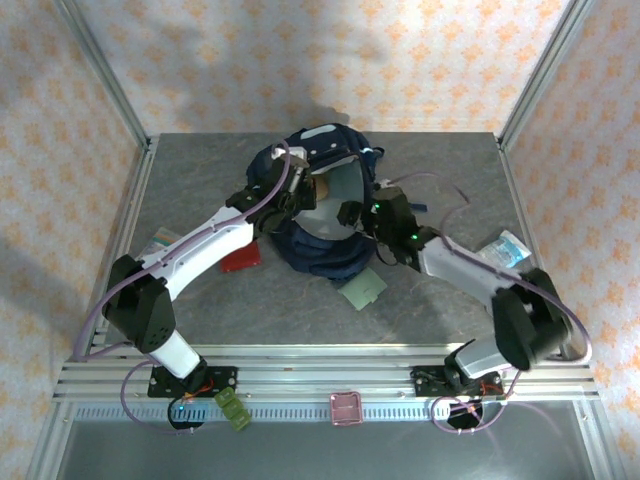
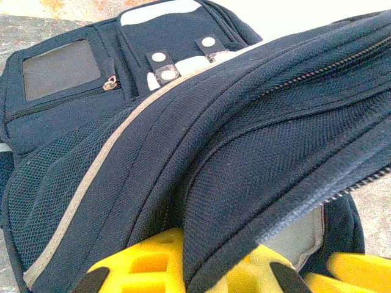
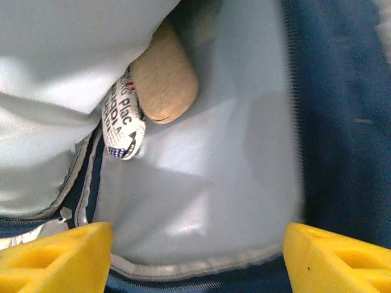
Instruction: Pack the student bag
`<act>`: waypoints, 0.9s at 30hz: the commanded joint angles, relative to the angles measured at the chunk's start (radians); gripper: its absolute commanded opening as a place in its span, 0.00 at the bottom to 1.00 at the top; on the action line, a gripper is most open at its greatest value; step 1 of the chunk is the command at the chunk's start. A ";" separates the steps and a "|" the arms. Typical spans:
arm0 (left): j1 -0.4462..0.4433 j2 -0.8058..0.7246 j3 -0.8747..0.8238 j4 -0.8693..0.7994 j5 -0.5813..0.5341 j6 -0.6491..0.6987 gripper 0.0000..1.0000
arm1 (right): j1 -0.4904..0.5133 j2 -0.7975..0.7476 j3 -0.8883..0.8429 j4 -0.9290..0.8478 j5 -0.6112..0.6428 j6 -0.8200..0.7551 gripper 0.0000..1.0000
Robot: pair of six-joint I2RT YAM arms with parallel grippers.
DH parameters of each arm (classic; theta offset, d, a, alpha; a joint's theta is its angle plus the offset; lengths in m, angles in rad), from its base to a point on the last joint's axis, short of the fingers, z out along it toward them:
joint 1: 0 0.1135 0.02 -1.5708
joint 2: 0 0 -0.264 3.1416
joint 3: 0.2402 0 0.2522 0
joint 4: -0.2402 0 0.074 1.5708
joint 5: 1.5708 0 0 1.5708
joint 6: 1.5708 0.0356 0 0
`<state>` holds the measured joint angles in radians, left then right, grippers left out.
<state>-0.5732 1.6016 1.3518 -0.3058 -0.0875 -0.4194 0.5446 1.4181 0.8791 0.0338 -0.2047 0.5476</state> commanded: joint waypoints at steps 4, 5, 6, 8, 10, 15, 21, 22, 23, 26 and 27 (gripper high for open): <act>0.022 -0.044 0.016 0.054 -0.055 -0.030 0.00 | -0.044 0.031 -0.111 -0.043 0.068 0.120 0.76; 0.024 -0.050 0.011 0.053 -0.054 -0.032 0.00 | -0.045 0.060 -0.104 -0.006 0.043 0.116 0.74; 0.023 -0.058 0.008 0.048 -0.055 -0.033 0.00 | -0.046 0.104 -0.078 0.022 0.027 0.115 0.71; 0.023 -0.074 -0.001 0.038 -0.053 -0.037 0.00 | -0.046 0.204 0.004 0.024 0.018 0.103 0.54; 0.023 -0.101 -0.019 0.031 -0.048 -0.045 0.00 | -0.046 0.300 0.115 -0.005 0.025 0.100 0.31; 0.021 -0.155 -0.079 0.041 0.023 -0.085 0.00 | -0.069 0.461 0.353 -0.044 0.046 0.051 0.17; -0.002 -0.036 0.006 0.080 0.094 -0.100 0.00 | -0.125 0.590 0.576 -0.101 0.024 0.011 0.14; -0.002 0.000 0.040 0.081 0.094 -0.094 0.00 | -0.131 0.597 0.591 -0.111 0.023 0.010 0.17; -0.002 0.044 0.087 0.074 0.094 -0.087 0.00 | -0.135 0.597 0.598 -0.122 0.024 0.008 0.21; -0.004 0.174 0.251 0.014 0.090 -0.050 0.00 | -0.135 0.552 0.553 -0.130 0.027 0.006 0.43; -0.005 0.220 0.306 -0.020 0.086 -0.037 0.00 | -0.135 0.523 0.518 -0.125 0.031 0.008 0.46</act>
<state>-0.5549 1.7569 1.5093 -0.3645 -0.0502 -0.4961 0.4042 1.9987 1.4410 -0.0746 -0.1871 0.5640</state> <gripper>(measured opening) 0.056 0.440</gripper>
